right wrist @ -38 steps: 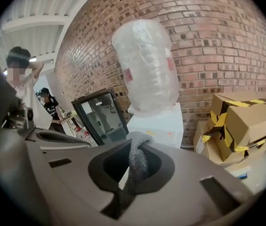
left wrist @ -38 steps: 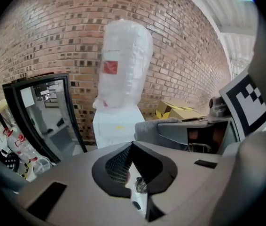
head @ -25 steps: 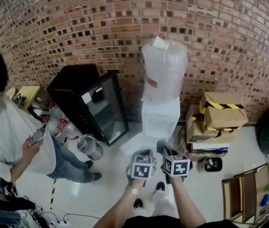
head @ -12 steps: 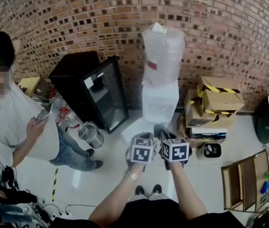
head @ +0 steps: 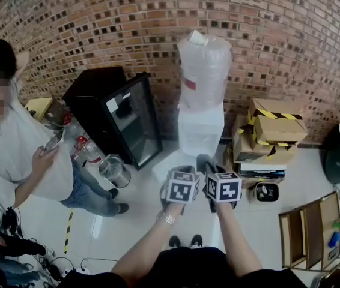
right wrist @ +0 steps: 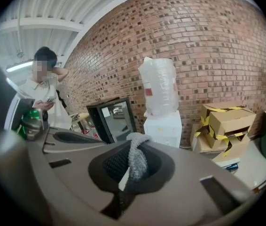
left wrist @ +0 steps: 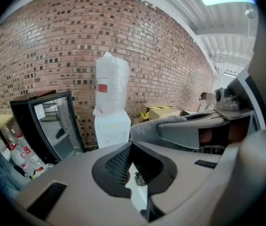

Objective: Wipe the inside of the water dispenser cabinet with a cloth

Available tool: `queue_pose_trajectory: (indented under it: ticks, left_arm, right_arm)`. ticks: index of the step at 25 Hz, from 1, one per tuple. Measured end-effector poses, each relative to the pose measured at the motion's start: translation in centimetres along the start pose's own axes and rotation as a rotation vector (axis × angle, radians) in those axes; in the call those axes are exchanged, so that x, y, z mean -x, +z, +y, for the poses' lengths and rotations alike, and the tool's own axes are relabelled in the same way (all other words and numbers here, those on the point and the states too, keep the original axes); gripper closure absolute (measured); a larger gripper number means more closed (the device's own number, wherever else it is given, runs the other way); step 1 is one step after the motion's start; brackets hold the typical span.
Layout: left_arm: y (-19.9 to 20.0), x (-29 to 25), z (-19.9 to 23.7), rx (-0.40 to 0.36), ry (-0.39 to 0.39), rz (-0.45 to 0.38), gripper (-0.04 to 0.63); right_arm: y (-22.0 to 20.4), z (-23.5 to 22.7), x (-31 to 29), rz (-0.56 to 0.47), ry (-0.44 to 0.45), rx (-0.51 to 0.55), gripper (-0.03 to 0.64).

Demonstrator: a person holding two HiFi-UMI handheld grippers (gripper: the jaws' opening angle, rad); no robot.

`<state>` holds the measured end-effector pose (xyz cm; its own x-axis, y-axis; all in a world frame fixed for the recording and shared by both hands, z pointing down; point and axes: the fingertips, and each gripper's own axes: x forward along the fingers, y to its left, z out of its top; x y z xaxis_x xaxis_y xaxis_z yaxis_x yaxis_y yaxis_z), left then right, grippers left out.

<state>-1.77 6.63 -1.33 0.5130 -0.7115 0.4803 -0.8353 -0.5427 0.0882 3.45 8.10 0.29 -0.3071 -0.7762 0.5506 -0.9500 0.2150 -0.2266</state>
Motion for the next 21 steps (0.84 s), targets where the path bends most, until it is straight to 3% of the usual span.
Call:
queue_pose_trajectory:
  ticks: [21]
  left_arm:
    - [2.0,-1.3,-1.2,-0.007,0.001,-0.038,0.594]
  right_arm:
    - [0.9,-0.9,-0.7,-0.005,0.044,0.019,0.607]
